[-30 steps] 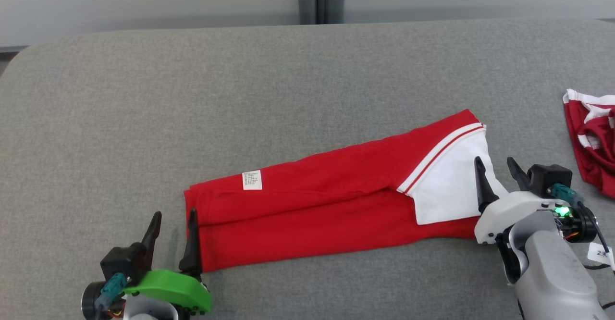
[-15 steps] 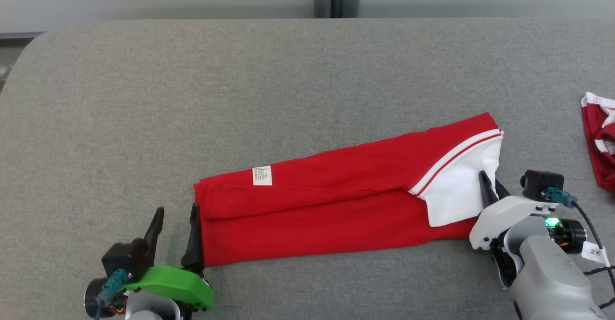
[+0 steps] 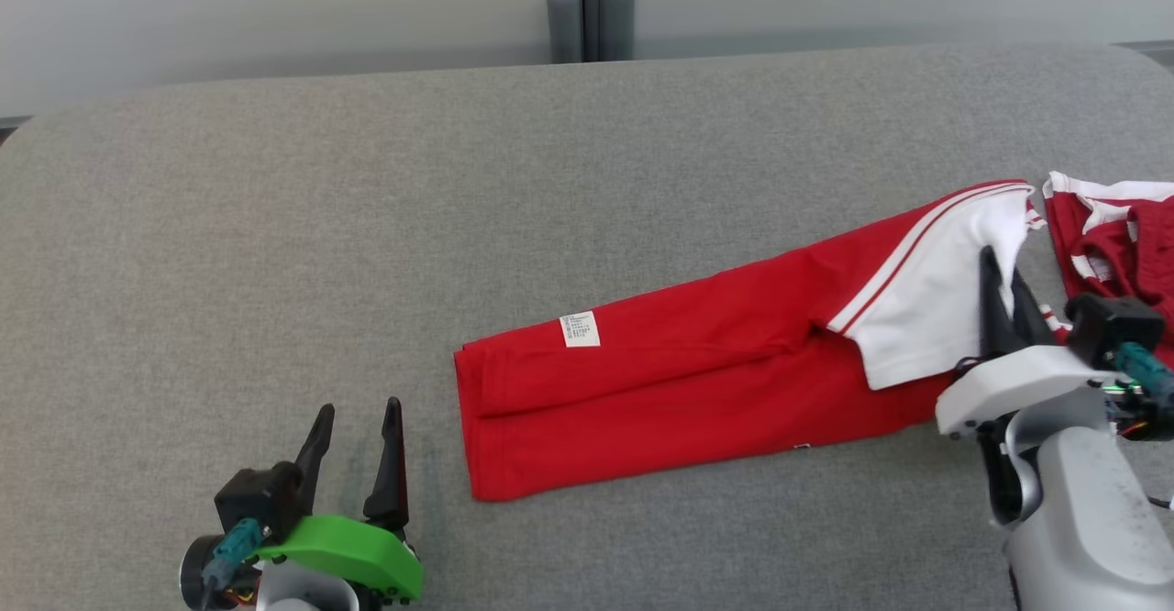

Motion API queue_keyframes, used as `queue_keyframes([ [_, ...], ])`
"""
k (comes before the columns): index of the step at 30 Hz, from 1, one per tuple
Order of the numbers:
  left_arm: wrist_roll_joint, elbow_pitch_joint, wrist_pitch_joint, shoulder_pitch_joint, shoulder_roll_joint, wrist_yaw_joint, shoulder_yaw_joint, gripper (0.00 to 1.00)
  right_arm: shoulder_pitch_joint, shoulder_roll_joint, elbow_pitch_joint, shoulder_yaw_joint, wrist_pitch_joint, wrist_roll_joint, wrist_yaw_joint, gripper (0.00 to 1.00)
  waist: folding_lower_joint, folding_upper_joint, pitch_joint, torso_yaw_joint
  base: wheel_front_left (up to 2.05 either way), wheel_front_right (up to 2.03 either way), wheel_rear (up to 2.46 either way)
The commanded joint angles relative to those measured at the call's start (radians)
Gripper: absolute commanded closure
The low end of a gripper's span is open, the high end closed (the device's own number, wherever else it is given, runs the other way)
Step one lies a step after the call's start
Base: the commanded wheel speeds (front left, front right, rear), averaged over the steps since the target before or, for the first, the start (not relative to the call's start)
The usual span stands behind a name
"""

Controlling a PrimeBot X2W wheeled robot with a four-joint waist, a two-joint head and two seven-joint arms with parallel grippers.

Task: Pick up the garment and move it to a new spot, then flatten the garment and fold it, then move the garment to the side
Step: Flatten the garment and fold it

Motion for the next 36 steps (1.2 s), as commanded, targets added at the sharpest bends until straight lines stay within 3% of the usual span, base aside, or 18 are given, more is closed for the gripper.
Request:
queue_keyframes([
  [1,-0.008,0.004,0.0,0.009,0.002,0.002,0.0,0.0,0.023,0.004,-0.023,0.033,-0.004,0.023,-0.002,1.0,0.0,0.0,-0.01,-0.002,0.0,0.0,0.0],
  [8,-0.002,0.013,0.0,0.023,0.002,0.002,-0.018,0.0,0.064,0.004,-0.117,0.347,-0.004,0.239,-0.002,1.0,0.0,0.0,-0.028,0.028,0.0,0.0,0.0],
  [9,-0.004,0.017,0.0,0.023,0.002,0.002,-0.026,0.0,0.053,0.005,-0.131,0.43,-0.004,0.285,-0.002,1.0,0.0,0.0,-0.031,0.044,0.0,0.0,0.0],
  [21,-0.017,0.049,0.0,0.022,0.002,0.002,-0.069,0.0,-0.078,0.005,-0.023,0.827,-0.004,0.464,-0.002,1.0,0.0,0.0,-0.046,0.166,0.0,0.0,0.0],
  [22,-0.016,0.05,0.0,0.023,0.002,0.002,-0.072,0.0,-0.085,0.005,-0.007,0.858,-0.004,0.476,-0.002,0.58,0.0,0.0,-0.048,0.175,0.0,0.0,0.0],
  [23,-0.016,0.051,0.0,0.024,0.002,0.002,-0.072,0.0,-0.093,0.005,-0.007,0.871,-0.004,0.487,-0.002,0.0,0.0,0.0,-0.049,0.18,0.0,0.0,0.0],
  [29,0.002,0.045,0.0,0.032,0.002,0.002,-0.047,0.0,-0.087,0.004,-0.017,0.814,-0.004,0.467,-0.002,0.0,0.0,0.0,-0.063,0.176,0.0,0.0,0.0],
  [36,0.056,0.015,0.0,0.047,0.002,0.003,-0.013,0.0,0.0,0.005,0.006,0.552,-0.004,0.261,-0.002,0.0,0.0,0.0,-0.081,0.105,0.0,0.0,0.0],
])
